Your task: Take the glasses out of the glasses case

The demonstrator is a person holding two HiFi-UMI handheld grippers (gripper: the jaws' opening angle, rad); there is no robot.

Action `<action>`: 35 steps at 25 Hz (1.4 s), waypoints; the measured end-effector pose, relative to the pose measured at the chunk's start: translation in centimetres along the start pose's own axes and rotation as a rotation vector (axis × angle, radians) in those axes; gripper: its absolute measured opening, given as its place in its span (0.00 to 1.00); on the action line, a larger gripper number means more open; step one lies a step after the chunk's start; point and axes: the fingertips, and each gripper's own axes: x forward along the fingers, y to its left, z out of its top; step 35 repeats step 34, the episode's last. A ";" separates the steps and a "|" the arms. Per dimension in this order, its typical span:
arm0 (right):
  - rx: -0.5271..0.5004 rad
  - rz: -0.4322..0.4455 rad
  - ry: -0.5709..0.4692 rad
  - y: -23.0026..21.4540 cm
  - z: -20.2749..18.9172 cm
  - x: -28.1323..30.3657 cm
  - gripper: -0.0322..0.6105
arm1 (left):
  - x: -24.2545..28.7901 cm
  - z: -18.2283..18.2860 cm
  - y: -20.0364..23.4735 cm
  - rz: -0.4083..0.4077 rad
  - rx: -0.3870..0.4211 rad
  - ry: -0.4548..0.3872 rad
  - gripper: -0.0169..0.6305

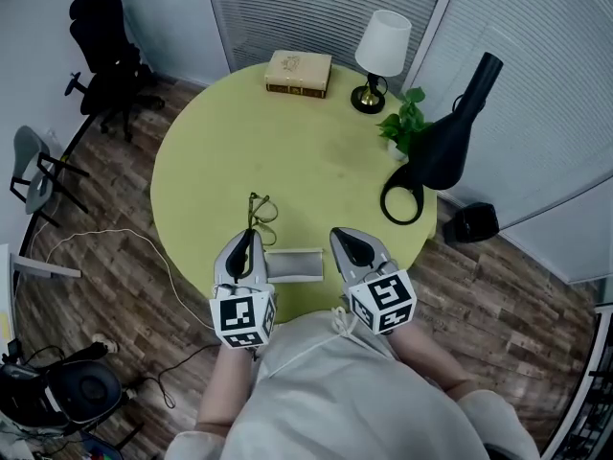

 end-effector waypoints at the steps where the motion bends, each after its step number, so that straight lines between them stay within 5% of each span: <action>1: -0.005 -0.003 0.002 0.0 0.0 -0.1 0.05 | -0.1 0.2 -0.2 -0.002 0.007 -0.004 0.05; 10: -0.012 -0.007 0.023 0.0 -0.3 -0.2 0.05 | -0.3 1.0 -1.6 -0.014 0.097 -0.027 0.05; 35: -0.059 0.044 0.050 2.9 -1.3 -0.2 0.05 | -2.1 -0.9 -1.0 -0.006 0.015 0.022 0.05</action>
